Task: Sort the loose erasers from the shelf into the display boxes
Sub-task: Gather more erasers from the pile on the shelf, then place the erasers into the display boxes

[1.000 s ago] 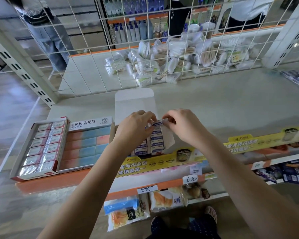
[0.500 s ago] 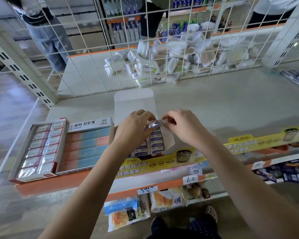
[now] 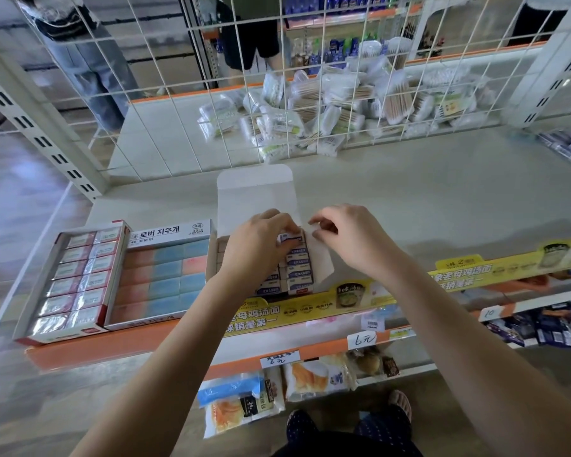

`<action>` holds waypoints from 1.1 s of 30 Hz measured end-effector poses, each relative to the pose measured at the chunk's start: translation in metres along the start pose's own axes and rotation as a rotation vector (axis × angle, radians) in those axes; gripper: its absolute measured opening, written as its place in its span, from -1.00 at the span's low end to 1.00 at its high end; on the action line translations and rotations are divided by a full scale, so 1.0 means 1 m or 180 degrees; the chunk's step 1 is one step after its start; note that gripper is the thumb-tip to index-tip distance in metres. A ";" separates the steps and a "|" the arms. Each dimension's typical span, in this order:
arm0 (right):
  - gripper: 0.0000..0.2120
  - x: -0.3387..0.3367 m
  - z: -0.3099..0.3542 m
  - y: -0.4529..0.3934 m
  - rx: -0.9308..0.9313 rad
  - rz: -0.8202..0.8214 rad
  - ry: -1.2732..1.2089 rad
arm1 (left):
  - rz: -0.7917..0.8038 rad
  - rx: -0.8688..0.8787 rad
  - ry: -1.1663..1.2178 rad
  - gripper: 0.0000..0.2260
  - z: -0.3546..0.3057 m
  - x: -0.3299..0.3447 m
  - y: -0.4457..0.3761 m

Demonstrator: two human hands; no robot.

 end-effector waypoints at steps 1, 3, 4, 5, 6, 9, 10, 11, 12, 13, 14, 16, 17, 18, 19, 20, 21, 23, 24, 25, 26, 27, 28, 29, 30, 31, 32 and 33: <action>-0.74 0.000 0.000 0.000 -0.0002 -0.0007 0.0000 | 0.0028 -0.0023 -0.0094 -0.81 -0.001 0.000 0.000; -0.74 0.000 0.000 0.000 -0.0007 -0.0016 0.0021 | 0.0132 -0.0016 -0.0343 -0.79 -0.004 0.002 -0.001; -0.74 0.001 0.001 -0.001 -0.0014 -0.0021 0.0028 | 0.0202 0.0015 -0.0486 -0.78 -0.006 0.003 -0.002; -0.74 0.001 0.001 -0.001 -0.0026 -0.0026 0.0026 | 0.0278 0.0047 -0.0608 -0.76 -0.008 0.004 -0.001; -0.74 0.002 0.002 -0.001 -0.0044 -0.0033 0.0021 | 0.0358 0.0073 -0.0698 -0.75 -0.009 0.005 -0.001; -0.75 0.002 -0.001 -0.004 -0.0037 0.0045 0.0015 | 0.0519 0.0119 -0.0797 -0.73 -0.012 0.002 0.001; -0.75 -0.001 -0.004 -0.005 -0.0012 0.0099 0.0005 | 0.0478 0.0109 -0.0783 -0.74 -0.014 -0.003 -0.001; -0.76 -0.005 -0.009 -0.008 0.0022 0.0132 -0.0009 | 0.0384 0.0103 -0.0766 -0.75 -0.017 -0.010 -0.005; -0.76 -0.012 -0.016 -0.012 0.0044 0.0123 -0.0016 | 0.0259 0.0121 -0.0755 -0.75 -0.022 -0.018 -0.013; -0.77 -0.020 -0.025 -0.016 0.0066 0.0080 0.0007 | 0.0140 0.0185 -0.0748 -0.75 -0.030 -0.024 -0.026; -0.77 -0.029 -0.036 -0.020 0.0089 0.0030 0.0085 | 0.0075 0.0288 -0.0741 -0.74 -0.041 -0.027 -0.041; -0.72 -0.051 -0.062 -0.026 0.0190 -0.0062 0.0420 | 0.0186 0.0587 -0.0753 -0.68 -0.071 -0.019 -0.079; -0.68 -0.062 -0.079 -0.028 0.0287 -0.0059 0.0625 | 0.0322 0.0747 -0.0772 -0.66 -0.089 -0.009 -0.099; -0.64 -0.074 -0.097 -0.029 0.0418 -0.0025 0.0808 | 0.0472 0.0892 -0.0784 -0.64 -0.107 0.004 -0.117; -0.60 -0.087 -0.117 -0.028 0.0587 0.0027 0.0956 | 0.0621 0.1031 -0.0803 -0.63 -0.124 0.019 -0.135; -0.56 -0.099 -0.139 -0.027 0.0773 0.0081 0.1051 | 0.0763 0.1156 -0.0835 -0.61 -0.142 0.035 -0.151; -0.52 -0.112 -0.163 -0.026 0.0969 0.0122 0.1099 | 0.0891 0.1260 -0.0868 -0.59 -0.158 0.052 -0.166; -0.49 -0.136 -0.215 -0.019 0.1358 0.0163 0.1153 | 0.1090 0.1393 -0.0891 -0.56 -0.192 0.085 -0.195; -0.49 -0.147 -0.240 -0.015 0.1514 0.0167 0.1183 | 0.1170 0.1452 -0.0887 -0.54 -0.209 0.100 -0.208; -0.48 -0.158 -0.265 -0.011 0.1642 0.0152 0.1200 | 0.1236 0.1495 -0.0871 -0.53 -0.227 0.116 -0.220; -0.48 -0.173 -0.291 -0.006 0.1759 0.0124 0.1216 | 0.1284 0.1535 -0.0858 -0.53 -0.249 0.132 -0.235; -0.47 -0.179 -0.311 -0.004 0.1843 0.0126 0.1207 | 0.1323 0.1559 -0.0831 -0.52 -0.262 0.146 -0.245; -0.47 -0.186 -0.331 -0.002 0.1927 0.0131 0.1182 | 0.1350 0.1574 -0.0790 -0.52 -0.277 0.159 -0.256; -0.47 -0.195 -0.352 0.000 0.1996 0.0121 0.1143 | 0.1347 0.1570 -0.0735 -0.52 -0.292 0.173 -0.268; -0.47 -0.202 -0.371 -0.001 0.2043 0.0108 0.1123 | 0.1352 0.1530 -0.0694 -0.53 -0.304 0.185 -0.280; -0.47 -0.209 -0.387 -0.002 0.2048 0.0072 0.1118 | 0.1351 0.1480 -0.0658 -0.54 -0.313 0.196 -0.292; -0.46 -0.216 -0.402 -0.005 0.2045 0.0044 0.1134 | 0.1334 0.1428 -0.0638 -0.55 -0.320 0.205 -0.304; -0.46 -0.223 -0.415 -0.009 0.2004 -0.0005 0.1124 | 0.1297 0.1372 -0.0628 -0.55 -0.325 0.213 -0.317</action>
Point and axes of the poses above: each hand's wrist, its own y-axis away from the middle knuckle, its own x-axis out of the palm, z = x × y, the point moved 5 cm from there along -y, towards the middle knuckle, and after that the axes turned 12 degrees about x, right-handed, at the moved point
